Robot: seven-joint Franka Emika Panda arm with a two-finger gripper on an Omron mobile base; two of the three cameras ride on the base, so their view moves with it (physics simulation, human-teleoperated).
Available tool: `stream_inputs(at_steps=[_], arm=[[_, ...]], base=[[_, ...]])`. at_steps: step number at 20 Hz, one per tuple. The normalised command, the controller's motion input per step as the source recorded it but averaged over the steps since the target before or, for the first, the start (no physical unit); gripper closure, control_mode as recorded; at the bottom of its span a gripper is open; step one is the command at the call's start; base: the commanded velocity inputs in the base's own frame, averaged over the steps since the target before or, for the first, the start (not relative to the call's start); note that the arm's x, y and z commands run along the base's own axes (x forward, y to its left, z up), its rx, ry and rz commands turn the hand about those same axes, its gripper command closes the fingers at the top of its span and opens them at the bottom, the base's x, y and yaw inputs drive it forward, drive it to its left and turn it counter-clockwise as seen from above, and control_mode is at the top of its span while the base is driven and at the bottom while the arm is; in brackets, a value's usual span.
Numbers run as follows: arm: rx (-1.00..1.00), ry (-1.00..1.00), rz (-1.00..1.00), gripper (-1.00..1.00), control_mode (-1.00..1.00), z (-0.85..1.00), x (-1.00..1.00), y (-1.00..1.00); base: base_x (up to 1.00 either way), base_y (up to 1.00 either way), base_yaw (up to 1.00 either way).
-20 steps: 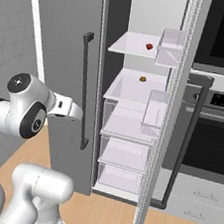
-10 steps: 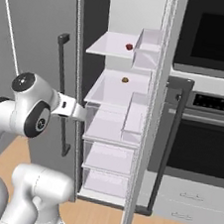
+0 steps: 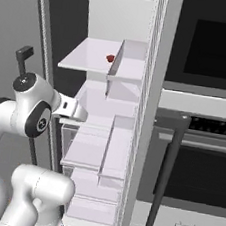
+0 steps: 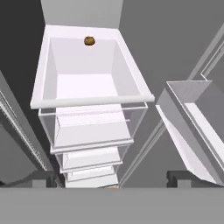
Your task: Take the strawberry from the fridge and place it on top of the pancake, located on the dining counter.
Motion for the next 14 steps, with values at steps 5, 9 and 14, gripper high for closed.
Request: stream_inputs(at_steps=[5,9,14], arm=[[0.00,0.00,0.00,-1.00,1.00,0.00,0.00,0.00],[0.00,0.00,0.00,-1.00,1.00,0.00,0.00,0.00],[0.00,0.00,0.00,-1.00,1.00,0.00,0.00,0.00]], base=[[0.36,0.00,-0.30],[0.43,0.08,-0.22],[0.54,0.07,0.00]])
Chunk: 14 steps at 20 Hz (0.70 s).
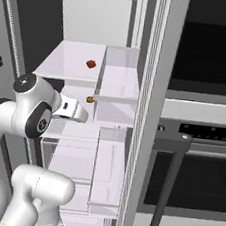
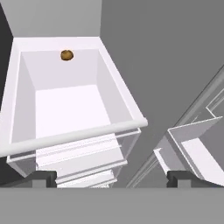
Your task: Take the strawberry from the fridge and place it on top of the pancake, located on the dining counter.
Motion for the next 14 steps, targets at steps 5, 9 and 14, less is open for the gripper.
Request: stream_inputs(at_steps=[5,9,14], arm=[[0.04,-0.02,0.01,-1.00,-1.00,0.33,0.02,0.02],[0.06,-0.06,0.02,-1.00,-1.00,0.91,0.07,0.15],[0.03,0.00,0.00,-1.00,-1.00,0.69,0.43,0.53]], base=[[0.14,0.00,0.00],[0.00,0.00,0.00],[0.00,0.00,0.00]])
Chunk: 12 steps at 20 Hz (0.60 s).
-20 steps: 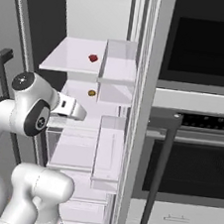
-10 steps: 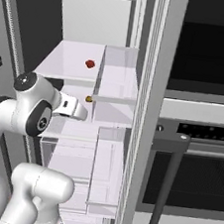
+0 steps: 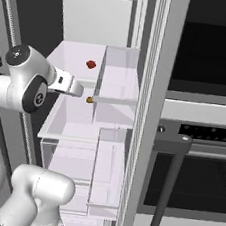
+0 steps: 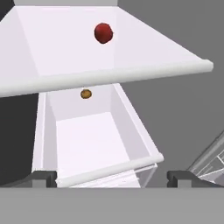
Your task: Take the strawberry from the fridge and place it on top of the pancake, located on the dining counter.
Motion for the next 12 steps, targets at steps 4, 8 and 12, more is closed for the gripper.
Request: stream_inputs(at_steps=[4,8,12], arm=[[0.03,0.00,-0.03,-1.00,-1.00,0.12,0.81,0.35],[0.06,0.00,-0.06,-1.00,-1.00,0.00,0.94,0.00],[0.05,0.00,-0.03,-1.00,-1.00,0.04,0.89,0.00]], base=[[0.00,0.00,0.00],[0.00,0.00,0.00],[0.00,0.00,0.00]])
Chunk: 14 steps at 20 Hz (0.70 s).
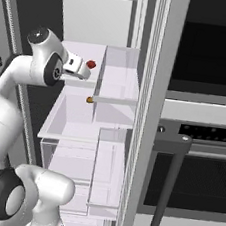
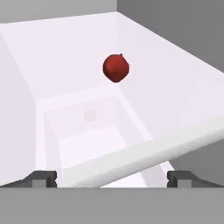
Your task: Take the strawberry from the fridge and place it on top of the pancake, located on the dining counter.
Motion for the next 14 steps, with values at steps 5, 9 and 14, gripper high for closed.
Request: stream_inputs(at_steps=[5,9,14], arm=[[0.01,0.00,-0.03,-1.00,-1.00,0.01,0.82,-0.01],[0.00,0.00,-0.03,-1.00,-1.00,0.00,0.76,-0.11],[0.00,0.00,-0.02,-1.00,-1.00,0.00,0.61,-0.17]], base=[[0.00,0.00,0.00],[0.00,0.00,0.00],[0.00,0.00,0.00]])
